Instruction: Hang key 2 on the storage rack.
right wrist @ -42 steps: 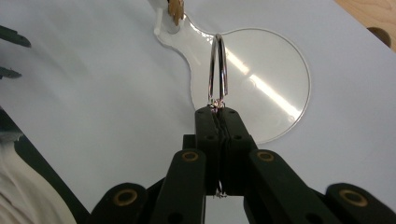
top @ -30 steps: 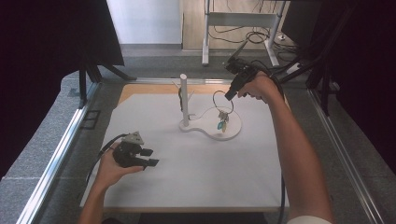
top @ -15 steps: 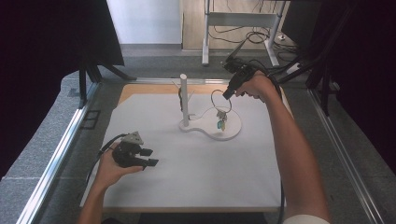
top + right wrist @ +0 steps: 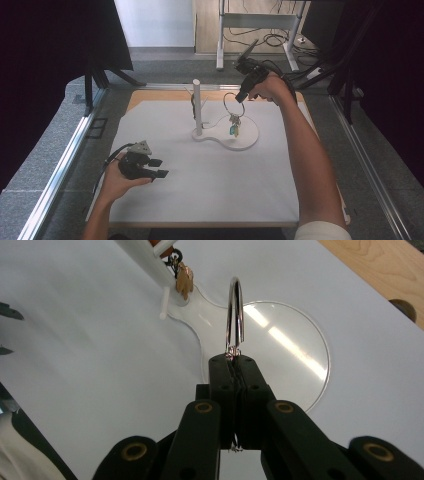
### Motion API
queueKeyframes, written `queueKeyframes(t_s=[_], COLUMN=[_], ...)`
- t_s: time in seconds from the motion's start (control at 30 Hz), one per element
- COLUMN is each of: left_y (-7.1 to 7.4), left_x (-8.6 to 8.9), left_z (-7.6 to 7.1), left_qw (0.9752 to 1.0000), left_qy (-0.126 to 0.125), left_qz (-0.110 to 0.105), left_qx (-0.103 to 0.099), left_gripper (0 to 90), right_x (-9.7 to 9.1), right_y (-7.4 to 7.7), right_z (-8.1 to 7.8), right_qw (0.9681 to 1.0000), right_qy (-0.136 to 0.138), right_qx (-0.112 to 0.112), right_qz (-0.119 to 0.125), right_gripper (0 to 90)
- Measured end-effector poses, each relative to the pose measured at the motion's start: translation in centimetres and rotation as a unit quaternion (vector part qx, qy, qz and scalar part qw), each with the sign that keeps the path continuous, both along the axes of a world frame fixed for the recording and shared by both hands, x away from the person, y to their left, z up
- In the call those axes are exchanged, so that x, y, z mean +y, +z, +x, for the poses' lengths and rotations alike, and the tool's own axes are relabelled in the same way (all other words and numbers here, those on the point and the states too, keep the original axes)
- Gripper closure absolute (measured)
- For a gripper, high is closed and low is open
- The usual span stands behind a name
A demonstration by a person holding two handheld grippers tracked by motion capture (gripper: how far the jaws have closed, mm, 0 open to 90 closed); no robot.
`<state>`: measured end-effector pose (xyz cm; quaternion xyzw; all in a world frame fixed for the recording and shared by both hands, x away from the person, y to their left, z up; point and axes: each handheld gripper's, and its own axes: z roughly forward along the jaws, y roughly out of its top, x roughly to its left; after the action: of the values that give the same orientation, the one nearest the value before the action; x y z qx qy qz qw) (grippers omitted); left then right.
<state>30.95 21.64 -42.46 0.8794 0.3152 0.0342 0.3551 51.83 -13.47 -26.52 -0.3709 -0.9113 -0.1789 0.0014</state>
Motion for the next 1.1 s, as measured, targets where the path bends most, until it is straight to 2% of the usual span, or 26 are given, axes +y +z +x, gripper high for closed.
queueKeyframes(t_s=[0.43,0.63,1.1], left_y=[0.0,0.0,0.1], left_x=[0.1,0.1,0.1], left_z=[-0.1,-0.2,-0.3], left_qw=[1.0,1.0,1.0], left_qy=[-0.005,-0.004,-0.005], left_qz=[0.0,-0.001,-0.001], left_qx=[-0.003,-0.003,-0.003], left_gripper=[49.1,49.2,49.1], right_x=[2.2,3.2,4.2], right_y=[-0.7,-1.0,-1.3], right_z=[1.7,1.8,2.1], right_qw=[1.0,1.0,0.9999], right_qy=[0.003,0.008,0.013], right_qx=[-0.005,-0.004,-0.004], right_qz=[-0.001,0.004,0.002], right_gripper=[87.9,87.9,87.9])
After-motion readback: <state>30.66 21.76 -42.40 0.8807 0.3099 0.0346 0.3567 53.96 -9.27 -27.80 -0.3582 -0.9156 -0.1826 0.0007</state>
